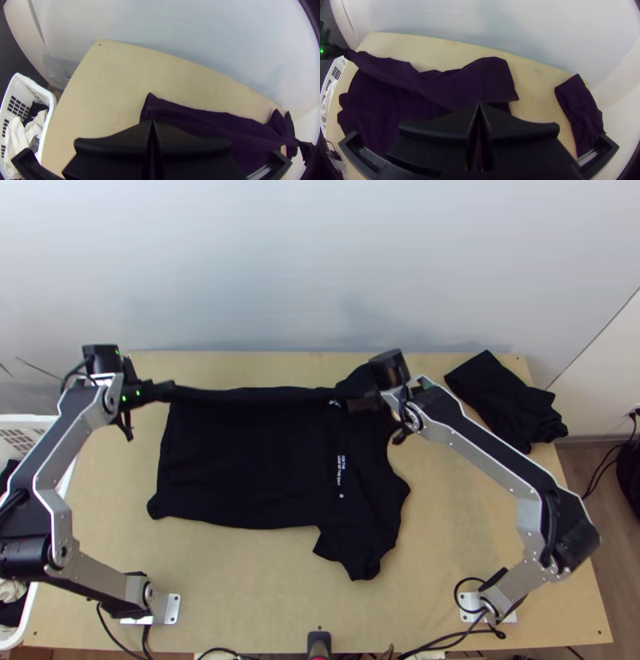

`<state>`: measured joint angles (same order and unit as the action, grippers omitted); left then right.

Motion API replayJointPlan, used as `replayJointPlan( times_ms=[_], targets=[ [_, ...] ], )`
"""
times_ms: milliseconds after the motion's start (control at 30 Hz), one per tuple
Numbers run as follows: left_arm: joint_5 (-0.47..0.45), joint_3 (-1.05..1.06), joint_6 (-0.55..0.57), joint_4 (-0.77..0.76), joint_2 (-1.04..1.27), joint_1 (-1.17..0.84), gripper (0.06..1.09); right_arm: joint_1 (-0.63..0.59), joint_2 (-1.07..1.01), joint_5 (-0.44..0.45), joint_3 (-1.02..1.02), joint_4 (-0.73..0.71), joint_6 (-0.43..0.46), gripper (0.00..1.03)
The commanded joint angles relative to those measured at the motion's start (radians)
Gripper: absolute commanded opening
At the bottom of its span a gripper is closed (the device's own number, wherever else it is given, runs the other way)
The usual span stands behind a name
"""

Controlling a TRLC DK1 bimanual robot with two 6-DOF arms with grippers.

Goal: Fold the t-shirt

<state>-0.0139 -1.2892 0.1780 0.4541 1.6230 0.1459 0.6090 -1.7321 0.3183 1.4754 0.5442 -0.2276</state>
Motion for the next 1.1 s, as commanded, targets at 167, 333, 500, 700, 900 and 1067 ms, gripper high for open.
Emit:
replayJointPlan(
  times_ms=[167, 333, 500, 700, 900, 1067],
  targets=[
    [-0.014, 0.235, -0.006, -0.038, -0.135, -0.014, 0.10, 0.066, 0.083, -0.120, -0.175, 0.079, -0.006, 0.03],
    [-0.014, 0.323, -0.006, -0.049, -0.189, -0.014, 0.10, 0.064, 0.094, -0.125, -0.193, 0.079, -0.006, 0.03],
    [-0.014, 0.373, -0.008, -0.057, -0.219, -0.006, 0.10, 0.064, 0.106, -0.125, -0.217, 0.079, -0.007, 0.03],
    [-0.014, 0.410, -0.017, -0.058, -0.238, 0.011, 0.10, 0.067, 0.121, -0.137, -0.257, 0.080, -0.010, 0.03],
    [-0.026, 0.450, -0.032, -0.071, -0.262, 0.029, 0.10, 0.078, 0.137, -0.151, -0.291, 0.080, -0.026, 0.03],
    [-0.029, 0.473, -0.037, -0.081, -0.273, 0.030, 0.10, 0.090, 0.140, -0.160, -0.320, 0.080, -0.032, 0.03]
  ],
)
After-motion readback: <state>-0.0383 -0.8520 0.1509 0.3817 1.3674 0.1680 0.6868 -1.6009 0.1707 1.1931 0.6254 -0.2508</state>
